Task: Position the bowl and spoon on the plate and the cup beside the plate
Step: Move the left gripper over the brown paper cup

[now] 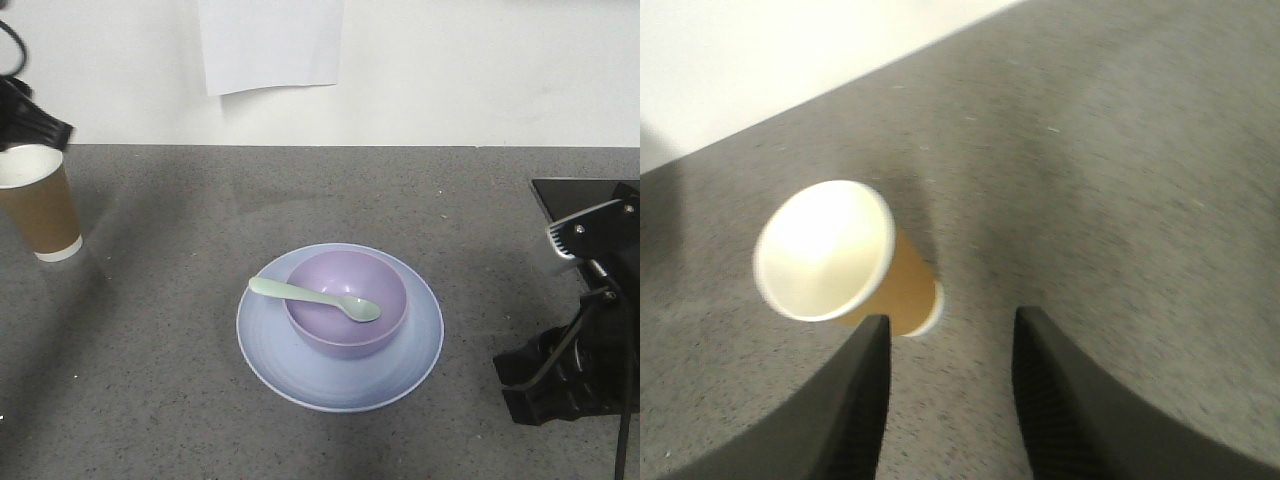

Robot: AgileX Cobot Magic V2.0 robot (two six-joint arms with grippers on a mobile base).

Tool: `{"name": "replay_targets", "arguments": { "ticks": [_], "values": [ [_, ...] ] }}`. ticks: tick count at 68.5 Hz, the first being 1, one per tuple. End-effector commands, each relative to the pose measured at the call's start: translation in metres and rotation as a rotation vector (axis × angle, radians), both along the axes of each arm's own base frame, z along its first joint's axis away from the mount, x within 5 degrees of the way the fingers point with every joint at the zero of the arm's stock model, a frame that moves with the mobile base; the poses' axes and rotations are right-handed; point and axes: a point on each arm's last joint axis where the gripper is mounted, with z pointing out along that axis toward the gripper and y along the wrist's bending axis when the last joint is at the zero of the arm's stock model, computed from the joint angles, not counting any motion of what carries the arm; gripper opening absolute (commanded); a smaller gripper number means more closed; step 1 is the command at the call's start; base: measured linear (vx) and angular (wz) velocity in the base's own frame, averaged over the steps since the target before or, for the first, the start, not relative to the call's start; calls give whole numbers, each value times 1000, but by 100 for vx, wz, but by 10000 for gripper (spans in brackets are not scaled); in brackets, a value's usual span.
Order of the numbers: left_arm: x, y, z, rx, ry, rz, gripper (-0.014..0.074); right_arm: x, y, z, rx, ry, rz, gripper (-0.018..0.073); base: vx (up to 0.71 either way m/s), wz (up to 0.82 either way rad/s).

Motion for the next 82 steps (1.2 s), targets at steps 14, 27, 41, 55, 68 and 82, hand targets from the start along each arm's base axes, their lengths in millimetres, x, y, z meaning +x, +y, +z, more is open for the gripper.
{"name": "replay_targets", "arguments": {
  "ticks": [14, 27, 41, 55, 68, 82],
  "values": [
    [32, 62, 6, -175, -152, 102, 340, 2, 0, 12, 28, -75, -2, 302, 0, 0],
    [60, 104, -23, -249, -132, 210, 377, 2, 0, 12, 27, -73, -2, 302, 0, 0],
    [84, 120, -48, -269, -130, 241, 377, 2, 0, 12, 27, -73, -2, 302, 0, 0],
    [109, 125, -74, -307, -146, 259, 377, 2, 0, 12, 27, -74, -2, 302, 0, 0],
    [119, 127, -89, -307, -127, 266, 377, 2, 0, 12, 27, -74, -2, 302, 0, 0],
    [121, 128, -92, -306, -134, 269, 349, 2, 0, 12, 27, -74, -2, 302, 0, 0]
  ]
}}
